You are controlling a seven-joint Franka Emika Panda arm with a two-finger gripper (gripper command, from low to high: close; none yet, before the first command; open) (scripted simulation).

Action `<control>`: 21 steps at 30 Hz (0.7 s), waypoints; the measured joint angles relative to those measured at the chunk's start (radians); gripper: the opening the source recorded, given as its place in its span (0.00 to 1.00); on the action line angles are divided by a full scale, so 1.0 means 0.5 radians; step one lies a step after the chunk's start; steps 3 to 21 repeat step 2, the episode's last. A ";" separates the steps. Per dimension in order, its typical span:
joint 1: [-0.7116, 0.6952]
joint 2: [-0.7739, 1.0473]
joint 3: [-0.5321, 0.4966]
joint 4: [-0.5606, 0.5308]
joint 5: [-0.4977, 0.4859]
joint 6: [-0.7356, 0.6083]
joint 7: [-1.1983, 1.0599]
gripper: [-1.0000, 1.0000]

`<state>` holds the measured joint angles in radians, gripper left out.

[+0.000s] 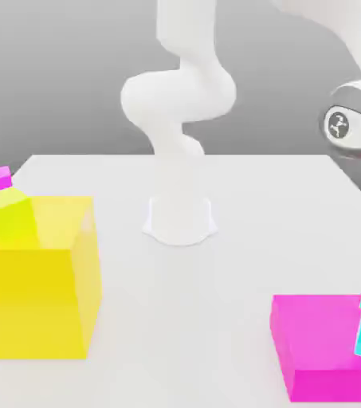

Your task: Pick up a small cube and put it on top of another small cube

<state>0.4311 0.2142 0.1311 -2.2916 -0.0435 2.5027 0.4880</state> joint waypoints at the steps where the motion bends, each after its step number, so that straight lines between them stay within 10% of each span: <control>1: 0.000 0.000 0.000 0.000 0.000 0.000 0.000 1.00; 21: 0.000 0.000 0.000 0.000 0.000 0.000 0.000 1.00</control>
